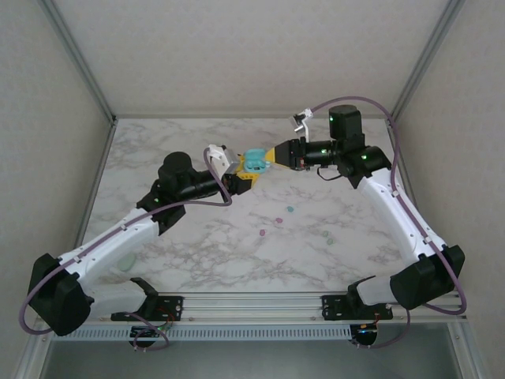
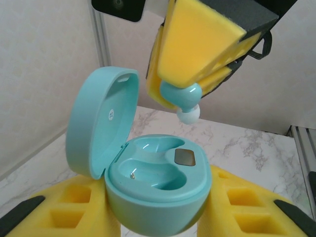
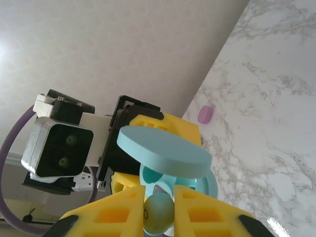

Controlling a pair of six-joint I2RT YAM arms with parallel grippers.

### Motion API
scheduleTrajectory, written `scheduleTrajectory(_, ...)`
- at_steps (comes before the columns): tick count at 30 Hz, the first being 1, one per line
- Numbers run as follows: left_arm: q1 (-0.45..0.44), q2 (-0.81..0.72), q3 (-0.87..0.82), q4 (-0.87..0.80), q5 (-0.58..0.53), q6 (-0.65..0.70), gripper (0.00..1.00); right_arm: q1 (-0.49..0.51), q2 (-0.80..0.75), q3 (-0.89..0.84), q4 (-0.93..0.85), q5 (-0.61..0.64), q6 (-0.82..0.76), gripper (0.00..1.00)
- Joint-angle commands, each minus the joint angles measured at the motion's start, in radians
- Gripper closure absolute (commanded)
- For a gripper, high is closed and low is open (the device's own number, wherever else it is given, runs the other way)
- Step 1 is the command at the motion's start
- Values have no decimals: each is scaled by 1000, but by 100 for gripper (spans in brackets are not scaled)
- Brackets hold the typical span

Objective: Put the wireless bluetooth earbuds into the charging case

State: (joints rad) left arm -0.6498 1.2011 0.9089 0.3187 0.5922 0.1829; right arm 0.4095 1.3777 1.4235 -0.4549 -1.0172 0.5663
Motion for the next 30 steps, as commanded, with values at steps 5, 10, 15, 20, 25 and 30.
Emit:
scheduleTrajectory(5,6,14,45,62,47,-34,85,19,7,34,16,23,-9,82)
scheduleTrajectory(10,5,20,39,100,50,-67,85,21,13,37,-3,39,-29,82)
scheduleTrajectory(15,0,25,39,106,52,-74,85,22,11,36,0,72,-33,82)
scheduleTrajectory(20,-2,31,41,109,55,-78,85,24,10,31,28,80,-14,82)
scheduleTrajectory(25,-5,37,40,127,49,-91,85,30,11,31,12,85,-27,81)
scheduleTrajectory(30,-5,41,38,143,42,-100,86,38,7,34,-29,119,-55,80)
